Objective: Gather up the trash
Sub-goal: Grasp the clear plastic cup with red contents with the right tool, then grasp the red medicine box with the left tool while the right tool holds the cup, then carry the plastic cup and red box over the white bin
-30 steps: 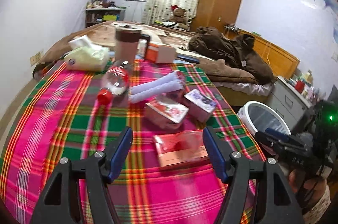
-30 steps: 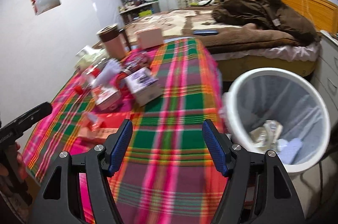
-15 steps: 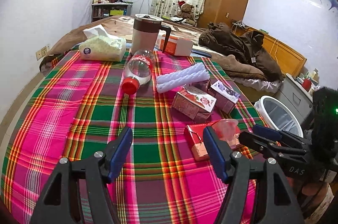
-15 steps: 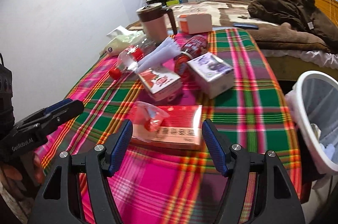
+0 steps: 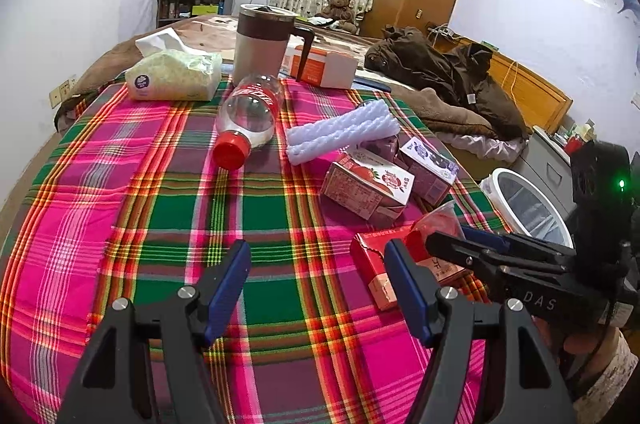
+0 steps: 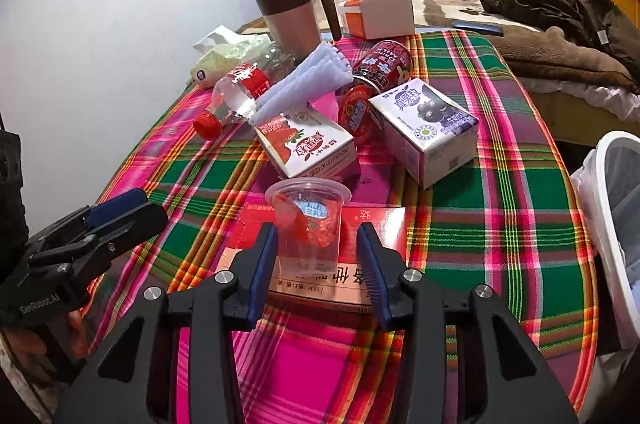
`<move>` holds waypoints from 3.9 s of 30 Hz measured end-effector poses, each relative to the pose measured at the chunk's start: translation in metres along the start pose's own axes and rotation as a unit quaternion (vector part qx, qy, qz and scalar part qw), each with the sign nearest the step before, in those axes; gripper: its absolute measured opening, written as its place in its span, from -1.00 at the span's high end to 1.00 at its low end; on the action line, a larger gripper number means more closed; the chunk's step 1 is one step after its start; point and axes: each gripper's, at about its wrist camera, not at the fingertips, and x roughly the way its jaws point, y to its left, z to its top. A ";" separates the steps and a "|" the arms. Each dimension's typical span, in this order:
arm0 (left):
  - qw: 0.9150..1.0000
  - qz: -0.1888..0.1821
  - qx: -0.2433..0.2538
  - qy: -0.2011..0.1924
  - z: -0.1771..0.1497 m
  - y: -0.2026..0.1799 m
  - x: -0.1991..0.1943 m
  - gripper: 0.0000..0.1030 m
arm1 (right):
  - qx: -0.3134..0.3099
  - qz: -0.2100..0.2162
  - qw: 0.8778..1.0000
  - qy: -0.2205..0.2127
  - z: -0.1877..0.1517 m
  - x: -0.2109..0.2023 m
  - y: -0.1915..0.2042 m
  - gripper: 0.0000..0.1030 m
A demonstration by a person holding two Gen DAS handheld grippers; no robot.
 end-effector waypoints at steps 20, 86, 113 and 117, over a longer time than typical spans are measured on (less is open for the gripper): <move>0.980 -0.107 0.142 0.086 0.013 -0.070 0.059 -0.41 | 0.045 -0.055 0.997 -0.043 -0.002 -0.034 -0.051 0.36; 0.981 -0.069 0.173 0.054 0.025 -0.199 0.039 -0.41 | 0.086 -0.102 0.984 -0.121 -0.016 -0.127 -0.130 0.36; 0.967 -0.150 0.185 0.091 0.036 -0.321 0.119 -0.41 | 0.145 -0.190 0.968 -0.071 -0.026 -0.136 -0.239 0.36; 0.965 -0.162 0.181 0.100 0.035 -0.329 0.128 -0.42 | 0.146 -0.199 0.967 -0.060 -0.026 -0.133 -0.249 0.35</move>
